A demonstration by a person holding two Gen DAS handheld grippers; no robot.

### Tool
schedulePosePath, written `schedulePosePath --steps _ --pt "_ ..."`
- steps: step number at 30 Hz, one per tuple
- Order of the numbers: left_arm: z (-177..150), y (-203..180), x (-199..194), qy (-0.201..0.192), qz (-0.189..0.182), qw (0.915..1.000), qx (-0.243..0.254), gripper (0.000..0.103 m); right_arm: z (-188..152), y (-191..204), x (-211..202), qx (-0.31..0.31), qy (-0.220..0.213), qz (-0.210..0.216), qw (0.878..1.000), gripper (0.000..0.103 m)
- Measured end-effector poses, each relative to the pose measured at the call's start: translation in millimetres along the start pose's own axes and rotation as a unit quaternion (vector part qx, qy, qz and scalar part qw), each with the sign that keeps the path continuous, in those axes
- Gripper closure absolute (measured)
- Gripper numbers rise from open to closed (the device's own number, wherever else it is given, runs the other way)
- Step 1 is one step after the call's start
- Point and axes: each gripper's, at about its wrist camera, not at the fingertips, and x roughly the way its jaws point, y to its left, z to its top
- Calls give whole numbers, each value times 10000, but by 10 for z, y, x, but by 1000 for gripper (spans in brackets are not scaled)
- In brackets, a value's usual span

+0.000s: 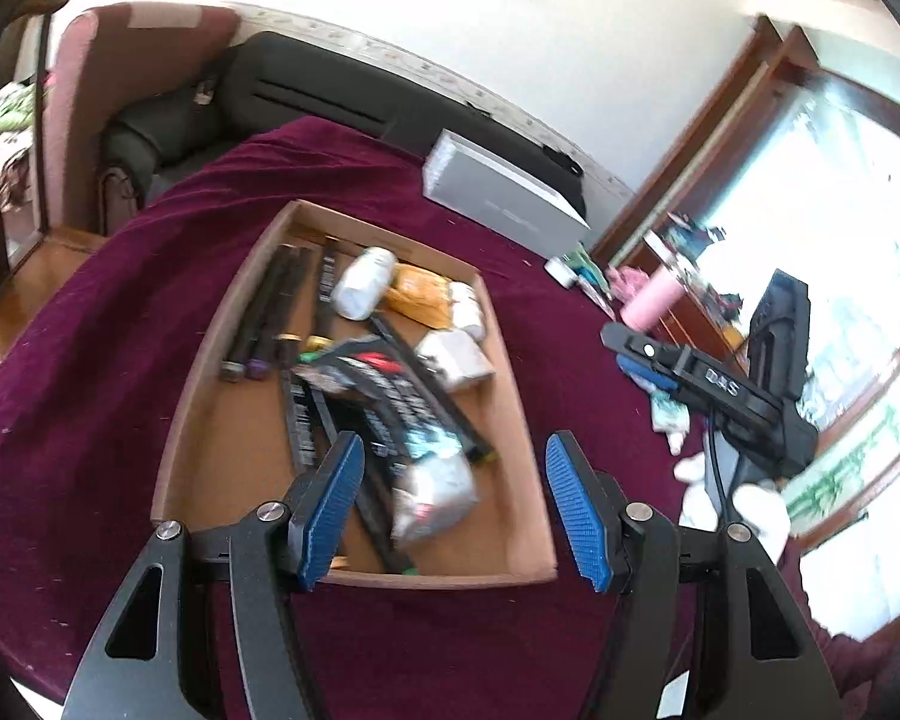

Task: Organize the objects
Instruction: 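Withdraw both open grippers from the box toward the loose items, then move both open grippers toward the white pill bottle and teal packet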

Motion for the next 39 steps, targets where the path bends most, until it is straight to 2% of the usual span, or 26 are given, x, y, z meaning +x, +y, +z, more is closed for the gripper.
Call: schedulePosePath --steps 7,10,15,22,25,27,29,32,36,37,39 --pt "1 -468 294 405 -172 9983 383 46 -8 -567 -302 -29 -392 -921 9950 33" --pt "-1 -747 467 563 -286 9961 622 46 35 -785 -447 37 -539 -1191 9914 33" --pt "-87 -1305 907 885 -439 9884 1152 46 128 -1148 -691 290 -812 -1476 9853 32" --pt "-251 -1953 1588 1442 -529 9766 1503 46 182 -1544 -857 653 -970 -1691 9786 28" --pt "-314 -2202 1827 1440 -499 9704 1873 46 145 -1678 -876 770 -908 -1747 9774 28" --pt "-365 -2320 1962 1249 -372 9660 2233 46 124 -1746 -865 806 -862 -1788 9768 28" --pt "-403 -2331 2078 1164 -221 9646 2356 46 96 -1827 -874 897 -821 -1796 9762 28" --pt "-417 -2210 2252 1423 -244 9677 2068 46 78 -1928 -889 1018 -806 -1815 9748 28" --pt "-341 -2014 2256 1464 -538 9756 1545 46 93 -1975 -863 1085 -735 -1812 9747 28" --pt "-343 -2005 2259 1467 -574 9758 1517 45 101 -1971 -839 1080 -697 -1799 9753 28" --pt "-361 -2041 2269 1499 -658 9733 1606 32 109 -1959 -793 1054 -654 -1807 9757 28"
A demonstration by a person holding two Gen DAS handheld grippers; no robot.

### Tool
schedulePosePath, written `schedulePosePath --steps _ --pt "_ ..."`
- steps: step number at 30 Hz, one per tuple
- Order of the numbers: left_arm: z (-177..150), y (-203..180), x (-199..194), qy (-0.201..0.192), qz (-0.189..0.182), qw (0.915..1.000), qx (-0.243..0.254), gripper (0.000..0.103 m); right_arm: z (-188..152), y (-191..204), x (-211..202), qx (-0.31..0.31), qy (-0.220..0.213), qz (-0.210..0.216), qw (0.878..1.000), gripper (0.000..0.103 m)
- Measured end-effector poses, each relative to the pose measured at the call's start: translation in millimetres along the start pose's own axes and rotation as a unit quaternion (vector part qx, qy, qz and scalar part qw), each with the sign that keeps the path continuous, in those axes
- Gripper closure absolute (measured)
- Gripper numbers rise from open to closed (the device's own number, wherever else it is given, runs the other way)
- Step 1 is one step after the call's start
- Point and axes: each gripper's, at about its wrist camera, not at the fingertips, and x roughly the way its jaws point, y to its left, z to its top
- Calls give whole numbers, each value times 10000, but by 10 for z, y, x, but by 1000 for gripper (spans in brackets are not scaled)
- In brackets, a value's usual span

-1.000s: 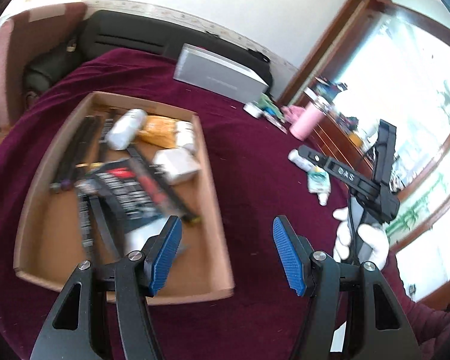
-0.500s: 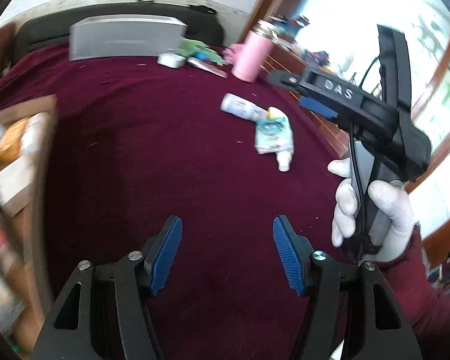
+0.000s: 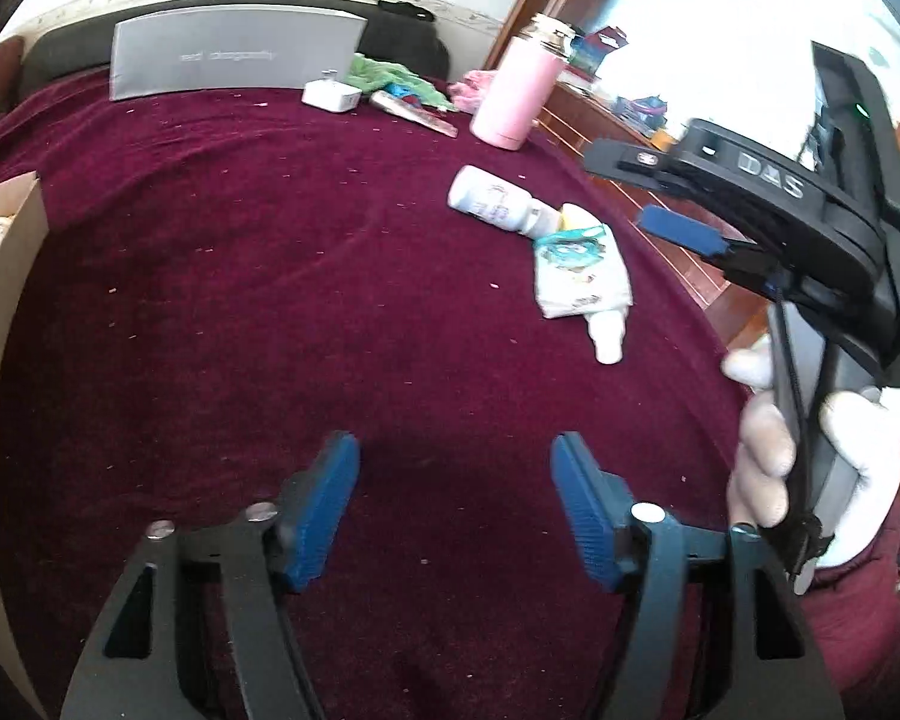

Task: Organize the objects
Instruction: 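Move both open grippers toward the white pill bottle and teal packet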

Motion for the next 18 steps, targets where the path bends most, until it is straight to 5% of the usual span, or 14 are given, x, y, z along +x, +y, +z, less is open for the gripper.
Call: schedulePosePath --steps 6,18 --pt "24 -120 97 107 -130 9994 292 11 -16 36 102 -3 279 30 9996 28" --pt "53 168 10 -62 -1156 9926 -365 5 300 204 488 45 1168 23 9931 28"
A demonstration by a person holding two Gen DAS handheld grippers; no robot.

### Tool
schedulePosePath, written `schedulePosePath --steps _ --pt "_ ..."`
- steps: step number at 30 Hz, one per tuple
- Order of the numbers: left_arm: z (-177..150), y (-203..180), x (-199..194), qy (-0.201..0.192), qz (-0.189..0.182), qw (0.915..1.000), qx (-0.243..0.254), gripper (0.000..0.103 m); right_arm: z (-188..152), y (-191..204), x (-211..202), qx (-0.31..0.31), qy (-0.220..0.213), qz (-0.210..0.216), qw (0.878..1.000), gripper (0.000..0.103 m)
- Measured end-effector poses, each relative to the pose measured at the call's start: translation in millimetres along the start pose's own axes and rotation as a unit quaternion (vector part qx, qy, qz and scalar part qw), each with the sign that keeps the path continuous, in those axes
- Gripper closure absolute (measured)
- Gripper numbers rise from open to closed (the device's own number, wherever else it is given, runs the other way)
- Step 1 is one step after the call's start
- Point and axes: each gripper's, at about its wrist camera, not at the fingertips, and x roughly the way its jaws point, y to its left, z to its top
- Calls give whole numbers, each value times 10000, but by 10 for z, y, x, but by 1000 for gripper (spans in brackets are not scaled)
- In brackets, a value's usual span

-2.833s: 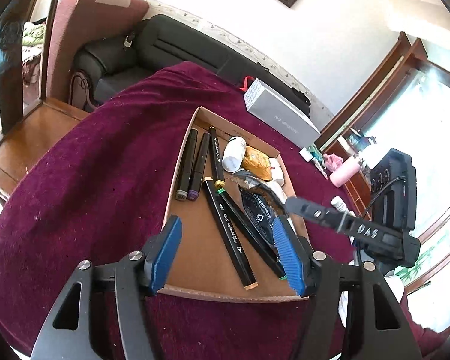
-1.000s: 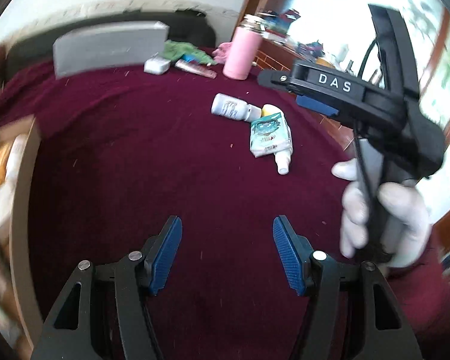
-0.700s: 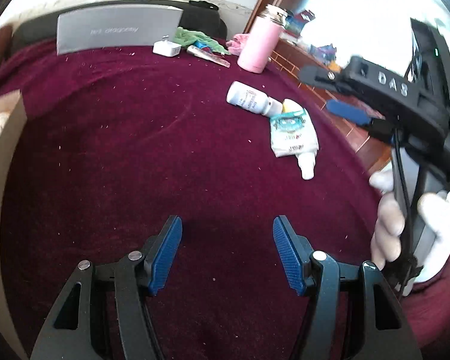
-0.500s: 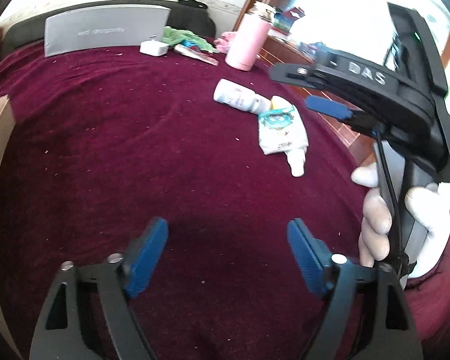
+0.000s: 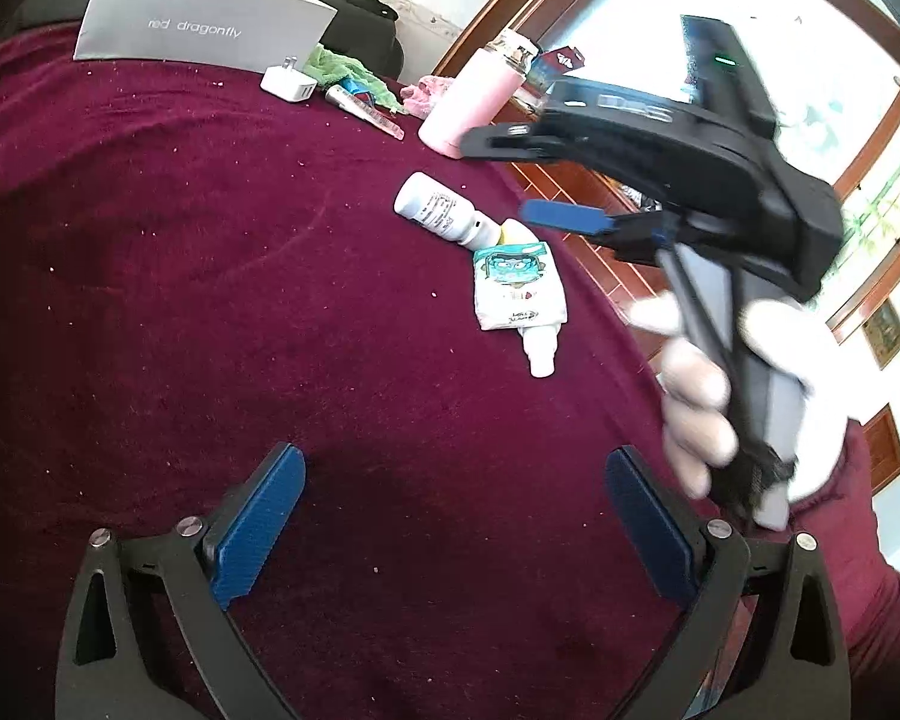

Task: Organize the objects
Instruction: 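Move both open grippers toward the white pill bottle and teal packet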

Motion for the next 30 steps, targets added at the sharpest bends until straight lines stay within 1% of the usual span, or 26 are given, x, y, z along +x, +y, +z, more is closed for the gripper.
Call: schedulePosePath --steps 2,3,4,6,7,9,13,17,21,22,23,24,25,26,27,28,29,30 --pt "6 8 -2 10 -52 10000 -14 4 59 27 138 -70 185 -139 9997 28" --pt "7 11 -4 11 -69 10000 -20 4 90 44 201 -169 228 -276 9992 28" --pt "10 16 -5 12 -93 10000 -30 4 130 73 298 -361 317 -517 9975 28" --pt "11 24 -10 8 -124 9999 -49 3 166 78 418 -551 448 -786 9944 28" --pt "10 26 -12 7 -132 9999 -52 3 185 71 495 -646 540 -897 9924 27" --pt "3 26 -16 7 -137 9999 -50 3 207 87 548 -871 518 -1153 9881 27" --pt "5 30 -3 5 -141 9999 -53 3 180 162 601 -1260 604 -1363 9808 26" --pt "0 36 3 -2 -157 9999 -59 3 175 277 681 -1476 734 -1355 9770 29" --pt "5 47 2 -6 -178 9998 -69 3 119 389 842 -1868 900 -1843 9608 27" --pt "7 50 2 -5 -186 9998 -74 3 103 404 825 -1851 911 -1847 9609 26" --pt "6 50 2 -3 -193 9998 -78 3 95 411 789 -1753 937 -1746 9644 25" --pt "15 59 7 0 -199 9998 -82 3 92 416 740 -1600 992 -1523 9702 21" --pt "16 60 6 4 -204 9998 -84 3 86 417 652 -1289 1184 -872 9807 21" --pt "16 62 5 6 -208 9997 -84 3 69 415 606 -1058 1400 -280 9841 21" --pt "17 64 4 9 -215 9997 -86 3 47 407 564 -803 1681 423 9816 22" --pt "18 69 2 11 -228 9997 -94 3 13 411 478 -587 1848 1064 9752 24" --pt "20 73 -1 14 -241 9997 -101 3 6 404 374 -533 1728 1220 9759 24" --pt "23 72 -2 16 -246 9996 -103 3 8 385 257 -502 1531 1246 9790 23"
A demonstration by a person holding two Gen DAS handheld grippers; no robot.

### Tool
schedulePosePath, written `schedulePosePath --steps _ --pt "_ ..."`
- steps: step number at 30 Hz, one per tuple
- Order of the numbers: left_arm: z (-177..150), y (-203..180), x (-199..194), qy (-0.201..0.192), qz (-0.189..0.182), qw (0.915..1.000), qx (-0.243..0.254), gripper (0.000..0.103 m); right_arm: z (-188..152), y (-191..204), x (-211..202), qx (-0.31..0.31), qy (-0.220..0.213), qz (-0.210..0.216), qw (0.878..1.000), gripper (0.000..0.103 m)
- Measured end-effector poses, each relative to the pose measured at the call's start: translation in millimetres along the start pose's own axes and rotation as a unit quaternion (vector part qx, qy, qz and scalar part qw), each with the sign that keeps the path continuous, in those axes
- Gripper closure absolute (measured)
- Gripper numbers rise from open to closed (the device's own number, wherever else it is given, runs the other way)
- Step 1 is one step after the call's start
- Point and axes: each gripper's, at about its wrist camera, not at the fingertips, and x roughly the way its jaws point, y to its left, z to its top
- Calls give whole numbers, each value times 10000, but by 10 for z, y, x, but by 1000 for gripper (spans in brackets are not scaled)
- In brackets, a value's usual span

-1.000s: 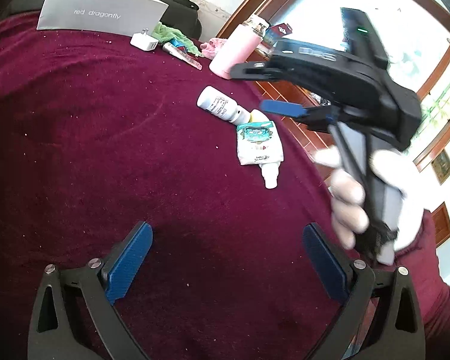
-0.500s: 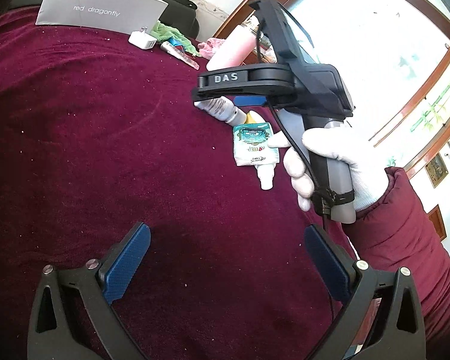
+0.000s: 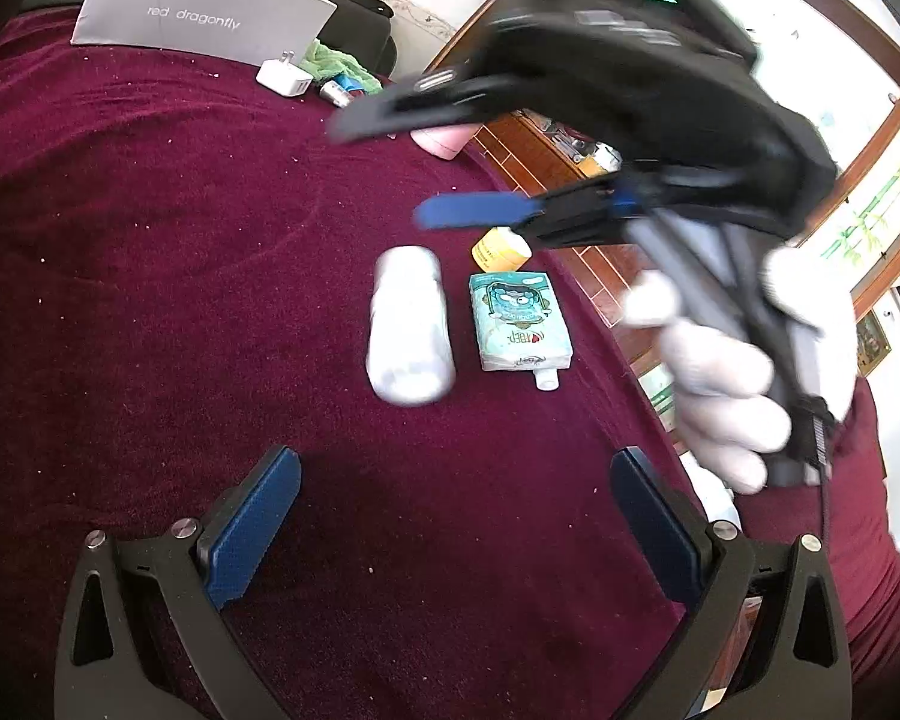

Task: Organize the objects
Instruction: 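Move both open grippers toward the white pill bottle and teal packet, then grasp the white pill bottle with the left gripper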

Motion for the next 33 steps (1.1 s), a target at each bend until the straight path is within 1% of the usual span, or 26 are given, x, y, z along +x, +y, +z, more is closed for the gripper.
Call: schedulePosePath --steps 2,4,6,9,10,12,15,19,21,22,23,25,26,27,28,30,32,33 --pt "2 4 -5 4 -8 10000 -2 3 -101 -52 -272 158 -495 -119 9986 23" --pt "1 3 -6 6 -14 10000 -3 3 -229 -179 -465 446 -864 -418 9944 23" --pt "5 7 -8 14 -38 10000 -9 3 -335 -312 -562 657 -1065 -584 9904 23" --pt "4 10 -18 35 -76 10000 -32 3 -565 -511 -703 965 -1561 -907 9788 23" --pt "1 7 -21 42 -88 9999 -39 3 -680 -573 -747 1080 -1774 -1056 9725 23" --pt "-5 -1 -11 18 -55 10000 -51 3 -806 -673 -800 1222 -2087 -1266 9620 23" --pt "-19 -10 -7 -15 -13 10000 -32 3 -841 -772 -779 1335 -2376 -1411 9517 23" --pt "-8 13 -12 26 -92 9999 -91 3 -887 -865 -709 1407 -2678 -1498 9413 24" --pt "6 14 -2 98 -58 9998 -150 3 -939 -901 -670 1381 -2746 -1530 9392 24" --pt "24 17 -5 137 -15 9996 -262 3 -958 -932 -651 1391 -2667 -1537 9412 24" --pt "70 33 -1 212 50 9982 -555 3 -955 -950 -660 1409 -2649 -1427 9432 24" --pt "189 76 39 334 144 9946 -968 3 -984 -994 -720 1456 -2767 -1286 9411 24" --pt "232 84 48 311 248 9940 -1020 3 -992 -1005 -736 1473 -2789 -1254 9406 23" --pt "296 80 66 247 430 9938 -999 3 -995 -1024 -739 1504 -2787 -1179 9412 23" --pt "373 66 105 200 689 9930 -936 3 -1004 -1053 -746 1582 -2774 -1010 9422 23" --pt "465 52 204 238 896 9914 -920 4 -1019 -1088 -747 1685 -2755 -873 9424 23" --pt "551 -22 356 302 1289 9883 -756 4 -1033 -1140 -739 1819 -2703 -725 9426 23" --pt "580 -40 435 310 1429 9870 -670 5 -1039 -1162 -731 1879 -2682 -661 9426 23"
